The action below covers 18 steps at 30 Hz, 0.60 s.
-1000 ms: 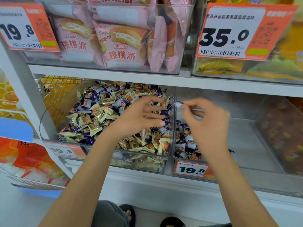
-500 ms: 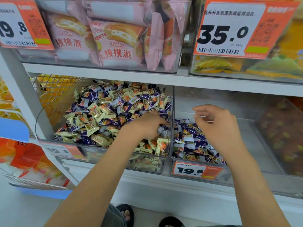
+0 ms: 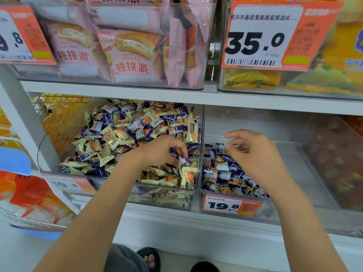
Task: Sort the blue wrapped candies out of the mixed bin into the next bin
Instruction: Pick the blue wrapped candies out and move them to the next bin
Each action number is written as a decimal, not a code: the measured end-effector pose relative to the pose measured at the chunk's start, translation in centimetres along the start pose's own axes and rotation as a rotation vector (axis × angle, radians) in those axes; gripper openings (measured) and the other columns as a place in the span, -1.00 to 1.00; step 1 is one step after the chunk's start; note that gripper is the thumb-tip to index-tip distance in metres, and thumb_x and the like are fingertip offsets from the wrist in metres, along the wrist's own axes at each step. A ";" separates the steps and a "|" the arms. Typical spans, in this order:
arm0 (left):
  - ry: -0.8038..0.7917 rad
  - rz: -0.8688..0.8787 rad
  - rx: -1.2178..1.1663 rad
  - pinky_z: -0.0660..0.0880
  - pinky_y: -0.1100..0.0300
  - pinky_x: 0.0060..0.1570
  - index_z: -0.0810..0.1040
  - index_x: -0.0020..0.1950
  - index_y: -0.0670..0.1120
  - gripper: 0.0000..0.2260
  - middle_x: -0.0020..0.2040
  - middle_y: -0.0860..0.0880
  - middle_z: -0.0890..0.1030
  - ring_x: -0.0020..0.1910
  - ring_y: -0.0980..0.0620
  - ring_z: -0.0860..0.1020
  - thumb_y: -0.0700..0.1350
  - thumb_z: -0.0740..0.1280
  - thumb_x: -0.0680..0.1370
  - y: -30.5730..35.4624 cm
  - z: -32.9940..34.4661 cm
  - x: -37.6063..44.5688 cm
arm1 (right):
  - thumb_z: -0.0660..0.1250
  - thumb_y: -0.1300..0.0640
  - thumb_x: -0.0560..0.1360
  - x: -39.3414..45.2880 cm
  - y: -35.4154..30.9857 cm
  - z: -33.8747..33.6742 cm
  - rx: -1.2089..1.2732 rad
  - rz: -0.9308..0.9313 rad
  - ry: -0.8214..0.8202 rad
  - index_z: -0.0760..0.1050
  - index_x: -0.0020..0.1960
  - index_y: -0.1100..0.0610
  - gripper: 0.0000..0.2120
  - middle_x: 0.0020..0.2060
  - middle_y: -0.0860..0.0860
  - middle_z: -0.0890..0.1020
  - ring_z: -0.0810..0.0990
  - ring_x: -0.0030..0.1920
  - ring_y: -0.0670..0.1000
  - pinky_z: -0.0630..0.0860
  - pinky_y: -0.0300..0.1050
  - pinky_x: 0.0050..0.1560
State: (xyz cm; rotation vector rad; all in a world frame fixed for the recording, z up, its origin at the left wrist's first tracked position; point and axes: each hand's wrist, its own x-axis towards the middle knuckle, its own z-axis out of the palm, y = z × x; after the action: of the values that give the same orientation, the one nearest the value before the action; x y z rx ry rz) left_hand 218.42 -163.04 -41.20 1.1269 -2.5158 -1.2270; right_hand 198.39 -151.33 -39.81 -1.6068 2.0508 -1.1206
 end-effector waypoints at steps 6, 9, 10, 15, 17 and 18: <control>-0.087 -0.037 0.385 0.37 0.12 0.26 0.44 0.34 -0.01 -0.46 0.43 -0.09 0.34 0.37 -0.03 0.35 -0.48 0.22 0.47 0.3 1.3 1.0 | 0.34 0.15 0.51 -0.1 -0.2 0.4 0.007 0.000 -0.022 0.56 0.12 -0.05 -0.78 -0.14 -0.11 0.64 0.56 -0.14 -0.24 0.40 -0.47 -0.21; -0.037 -0.025 0.309 0.36 0.08 0.28 0.49 0.26 -0.06 -0.50 0.39 -0.10 0.39 0.36 -0.05 0.37 -0.51 0.18 0.46 -0.1 1.2 1.1 | 0.34 0.16 0.51 -0.2 -0.3 0.6 0.017 0.001 -0.030 0.56 0.13 -0.04 -0.78 -0.14 -0.10 0.65 0.57 -0.13 -0.21 0.42 -0.42 -0.18; -0.016 -0.018 0.268 0.35 0.14 0.27 0.51 0.25 -0.08 -0.55 0.36 -0.09 0.42 0.35 -0.04 0.38 -0.48 0.20 0.48 -0.3 1.1 1.1 | 0.34 0.16 0.51 -0.2 -0.3 0.6 0.019 0.001 -0.034 0.57 0.12 -0.04 -0.78 -0.14 -0.10 0.65 0.57 -0.12 -0.20 0.42 -0.42 -0.18; 0.145 0.014 -0.019 0.47 0.44 -0.08 0.57 0.12 -0.08 -0.75 0.22 0.00 0.50 0.21 0.14 0.44 -0.28 0.39 0.47 -0.3 -0.4 0.0 | 0.36 0.18 0.50 -0.1 -0.3 0.6 0.029 -0.006 -0.035 0.57 0.09 -0.05 -0.79 -0.16 -0.10 0.65 0.57 -0.13 -0.23 0.39 -0.48 -0.18; 0.285 0.013 -0.054 0.39 0.48 -0.06 0.59 0.07 -0.06 -0.76 0.08 0.11 0.54 0.09 0.26 0.45 -0.21 0.45 0.43 0.0 -1.2 -0.6 | 0.36 0.19 0.50 -0.2 -0.3 0.6 0.042 -0.011 -0.031 0.58 0.08 -0.05 -0.79 -0.16 -0.11 0.65 0.57 -0.13 -0.24 0.38 -0.51 -0.18; 0.338 0.018 -0.081 0.32 0.54 -0.04 0.60 0.07 -0.07 -0.76 -0.02 0.16 0.58 0.01 0.34 0.47 -0.18 0.47 0.42 0.1 -1.5 -1.0 | 0.36 0.20 0.49 -0.2 -0.4 0.6 0.053 -0.017 -0.029 0.58 0.07 -0.05 -0.79 -0.16 -0.12 0.65 0.57 -0.14 -0.25 0.39 -0.53 -0.19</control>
State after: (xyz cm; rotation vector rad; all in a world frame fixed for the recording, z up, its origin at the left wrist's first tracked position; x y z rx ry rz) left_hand 219.70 -163.28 -39.92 1.1773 -2.2021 -1.0238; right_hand 199.08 -151.41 -39.94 -1.6081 1.9767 -1.1406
